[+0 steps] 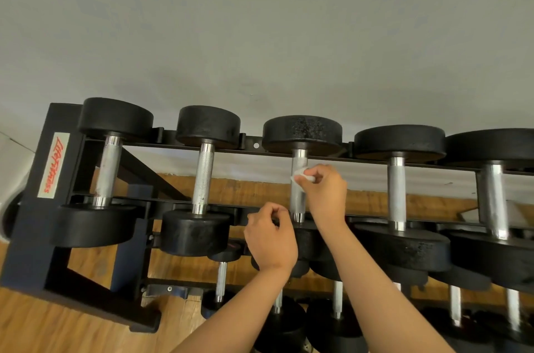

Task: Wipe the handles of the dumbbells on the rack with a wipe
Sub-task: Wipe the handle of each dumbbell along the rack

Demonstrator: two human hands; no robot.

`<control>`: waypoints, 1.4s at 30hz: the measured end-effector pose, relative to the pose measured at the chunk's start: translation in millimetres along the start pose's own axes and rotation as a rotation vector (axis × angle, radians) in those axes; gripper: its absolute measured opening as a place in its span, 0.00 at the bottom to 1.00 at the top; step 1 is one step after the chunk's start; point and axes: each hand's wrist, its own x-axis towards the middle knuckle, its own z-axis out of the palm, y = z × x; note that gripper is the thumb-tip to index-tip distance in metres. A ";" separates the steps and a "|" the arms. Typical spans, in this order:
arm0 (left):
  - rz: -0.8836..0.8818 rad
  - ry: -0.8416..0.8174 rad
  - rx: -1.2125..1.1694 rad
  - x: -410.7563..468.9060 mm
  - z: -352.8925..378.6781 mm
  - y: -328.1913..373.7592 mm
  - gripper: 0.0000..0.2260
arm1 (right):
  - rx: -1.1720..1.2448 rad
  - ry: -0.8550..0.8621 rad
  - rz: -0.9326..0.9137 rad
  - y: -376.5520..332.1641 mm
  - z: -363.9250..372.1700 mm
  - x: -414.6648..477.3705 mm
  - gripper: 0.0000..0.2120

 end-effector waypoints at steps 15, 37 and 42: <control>0.019 -0.010 0.013 -1.3 -2.9 2.2 0.07 | -0.146 -0.353 0.031 6.7 -22.3 -4.2 0.14; 0.317 -0.149 0.129 13.2 -6.3 -15.2 0.06 | -0.171 -0.617 0.032 19.0 -32.7 1.2 0.10; 0.213 -0.157 0.015 12.6 -5.6 -15.8 0.07 | -0.026 -0.356 0.038 -2.9 -22.7 24.6 0.10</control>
